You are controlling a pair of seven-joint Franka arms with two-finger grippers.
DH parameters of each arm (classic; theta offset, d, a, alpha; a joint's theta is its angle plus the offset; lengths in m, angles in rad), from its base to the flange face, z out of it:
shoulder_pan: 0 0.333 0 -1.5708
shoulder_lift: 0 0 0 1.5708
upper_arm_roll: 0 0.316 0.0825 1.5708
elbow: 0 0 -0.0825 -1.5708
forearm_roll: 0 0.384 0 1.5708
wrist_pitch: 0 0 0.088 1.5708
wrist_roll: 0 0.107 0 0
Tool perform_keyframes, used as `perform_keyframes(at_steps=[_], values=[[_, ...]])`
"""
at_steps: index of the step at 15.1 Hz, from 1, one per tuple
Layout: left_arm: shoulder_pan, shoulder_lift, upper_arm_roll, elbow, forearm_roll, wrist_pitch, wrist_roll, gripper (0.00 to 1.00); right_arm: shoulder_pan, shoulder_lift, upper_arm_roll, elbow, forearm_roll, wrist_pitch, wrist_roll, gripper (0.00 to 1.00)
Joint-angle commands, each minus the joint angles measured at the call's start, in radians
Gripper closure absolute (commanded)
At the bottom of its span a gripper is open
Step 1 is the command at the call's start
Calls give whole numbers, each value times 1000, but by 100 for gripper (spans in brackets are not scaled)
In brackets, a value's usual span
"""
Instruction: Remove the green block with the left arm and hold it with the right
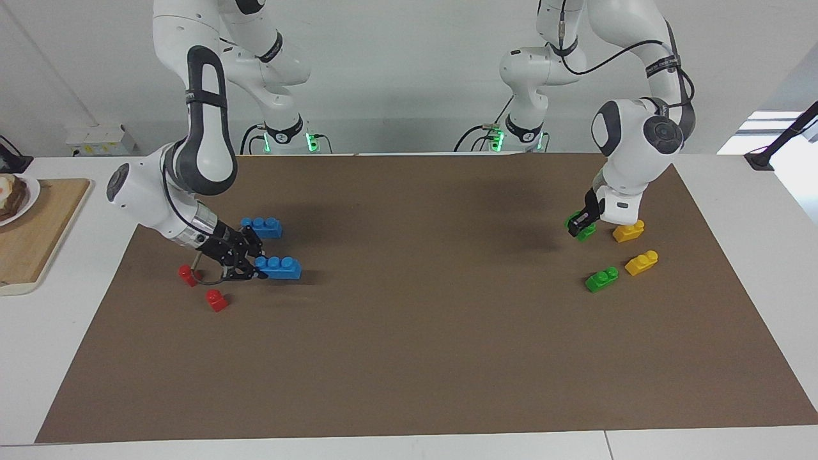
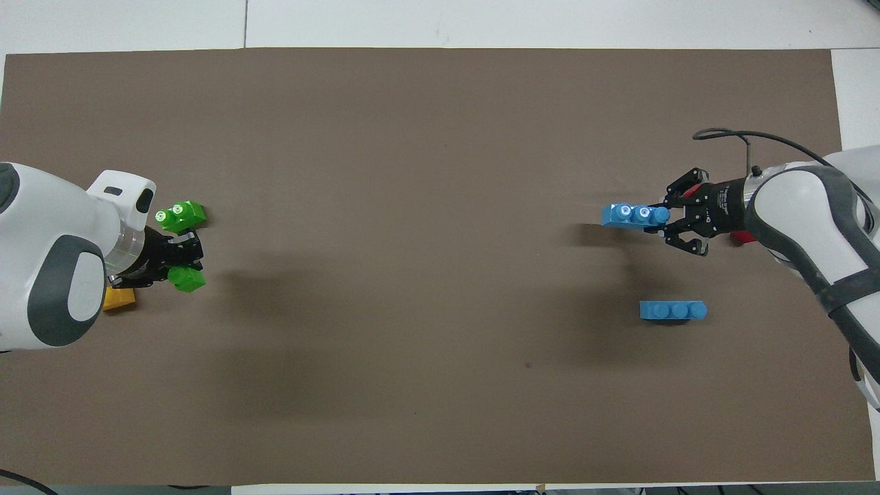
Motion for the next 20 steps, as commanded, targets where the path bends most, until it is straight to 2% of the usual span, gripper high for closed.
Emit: perform_keyframes(at_steps=[1, 7, 14, 16, 19, 20], values=[[21, 10, -12, -43, -4, 84, 126, 100, -42, -35, 13, -73, -29, 32, -43, 100], [37, 65, -9, -71, -2, 184, 257, 100, -50, -47, 16, -156, -32, 139, -146, 100], [52, 68, -10, -117, -2, 215, 217, 97, -39, -36, 19, -174, -27, 132, -248, 100], [52, 68, -10, -132, -2, 239, 215, 92, -41, -36, 19, -174, -29, 130, -266, 100], [38, 70, -10, -135, -2, 250, 172, 91, -45, -36, 18, -171, -29, 129, -338, 100], [37, 70, -10, -135, -2, 249, 168, 87, -45, -35, 18, -167, -29, 129, -340, 100]])
